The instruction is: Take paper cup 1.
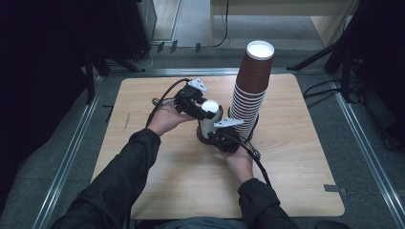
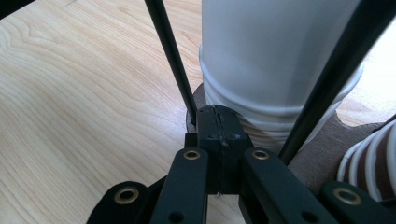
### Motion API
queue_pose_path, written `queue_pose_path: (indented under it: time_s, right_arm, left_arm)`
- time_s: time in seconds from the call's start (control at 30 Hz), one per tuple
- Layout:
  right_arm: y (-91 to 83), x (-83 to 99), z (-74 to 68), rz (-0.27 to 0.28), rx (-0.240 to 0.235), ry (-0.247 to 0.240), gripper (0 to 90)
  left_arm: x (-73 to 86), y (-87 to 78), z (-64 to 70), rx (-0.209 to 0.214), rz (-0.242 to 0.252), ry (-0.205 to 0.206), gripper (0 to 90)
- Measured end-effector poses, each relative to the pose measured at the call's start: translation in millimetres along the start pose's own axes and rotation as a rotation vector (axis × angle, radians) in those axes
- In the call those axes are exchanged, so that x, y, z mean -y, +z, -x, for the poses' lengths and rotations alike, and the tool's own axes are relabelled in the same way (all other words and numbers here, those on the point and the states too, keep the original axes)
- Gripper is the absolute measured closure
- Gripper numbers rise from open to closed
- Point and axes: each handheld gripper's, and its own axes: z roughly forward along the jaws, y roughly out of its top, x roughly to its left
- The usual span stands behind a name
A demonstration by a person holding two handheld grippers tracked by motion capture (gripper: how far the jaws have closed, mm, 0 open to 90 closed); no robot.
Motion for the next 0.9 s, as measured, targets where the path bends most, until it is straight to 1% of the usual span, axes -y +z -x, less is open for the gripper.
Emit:
queue_pose_path:
  time_s: [0.17, 0.23, 0.27, 0.3, 0.4, 0.43, 0.47, 0.5, 0.6, 0.67, 0.73, 0.77, 0.8, 0.83, 0.87, 0.9]
  right_arm:
    - [0.0, 0.0, -0.3, -0.001, 0.002, -0.004, 90.0]
    - [0.0, 0.1, -0.5, -0.002, 0.001, -0.002, 90.0]
    - [-0.1, 0.1, -0.3, -0.004, -0.001, -0.002, 90.0]
    - [-0.1, 0.4, -0.3, -0.003, -0.001, -0.002, 90.0]
    - [-0.3, 1.2, 0.1, -0.002, 0.002, -0.010, 90.0]
    - [-0.4, 1.3, 0.2, -0.002, 0.003, -0.010, 90.0]
    - [-0.6, 1.2, 0.3, -0.003, 0.003, -0.009, 90.0]
    - [-0.6, 1.2, 0.3, -0.003, 0.003, -0.009, 90.0]
    - [-1.5, 0.9, 0.2, -0.001, 0.002, -0.009, 90.0]
    - [-1.7, 0.9, 0.4, -0.003, -0.001, -0.013, 90.0]
    - [-1.8, 1.0, 0.6, -0.004, -0.001, -0.015, 90.0]
    - [-2.2, 1.3, 0.9, -0.007, -0.004, -0.016, 90.0]
    - [-2.3, 1.5, 1.2, -0.006, -0.001, -0.021, 90.0]
    - [-2.6, 1.7, 1.2, -0.006, -0.003, -0.021, 90.0]
    - [-2.9, 1.8, 1.3, -0.007, -0.005, -0.020, 90.0]
    - [-3.1, 1.9, 1.5, -0.008, -0.006, -0.020, 90.0]
  left_arm:
    - [-3.7, -6.7, 0.2, -0.002, 0.008, 0.005, 35.5]
    - [-4.5, -8.0, 0.0, 0.002, 0.006, -0.002, 35.5]
    - [-6.4, -12.1, 0.7, 0.002, 0.015, -0.007, 35.6]
    - [-6.4, -12.1, 0.7, 0.002, 0.015, -0.007, 35.6]
    - [-10.9, -21.5, 2.1, -0.002, 0.035, -0.007, 35.6]
    - [-10.9, -21.5, 2.1, -0.002, 0.035, -0.007, 35.7]
    - [-13.9, -26.3, 2.5, -0.005, 0.038, 0.001, 35.7]
    - [-13.9, -26.3, 2.5, -0.005, 0.038, 0.001, 35.7]
    - [-19.1, -34.2, 3.3, -0.015, 0.041, 0.006, 35.7]
    - [-23.3, -42.0, 2.9, -0.021, 0.044, 0.003, 35.7]
    - [-24.7, -44.5, 2.5, -0.016, 0.036, -0.002, 35.7]
    - [-26.4, -48.4, 3.6, -0.020, 0.040, -0.001, 35.8]
    - [-26.4, -48.4, 3.6, -0.020, 0.040, -0.001, 35.8]
    - [-28.4, -53.7, 5.0, -0.027, 0.050, 0.004, 35.9]
    - [-29.5, -56.4, 5.2, -0.025, 0.053, 0.006, 35.9]
    - [-29.5, -56.4, 5.2, -0.025, 0.053, 0.006, 35.9]
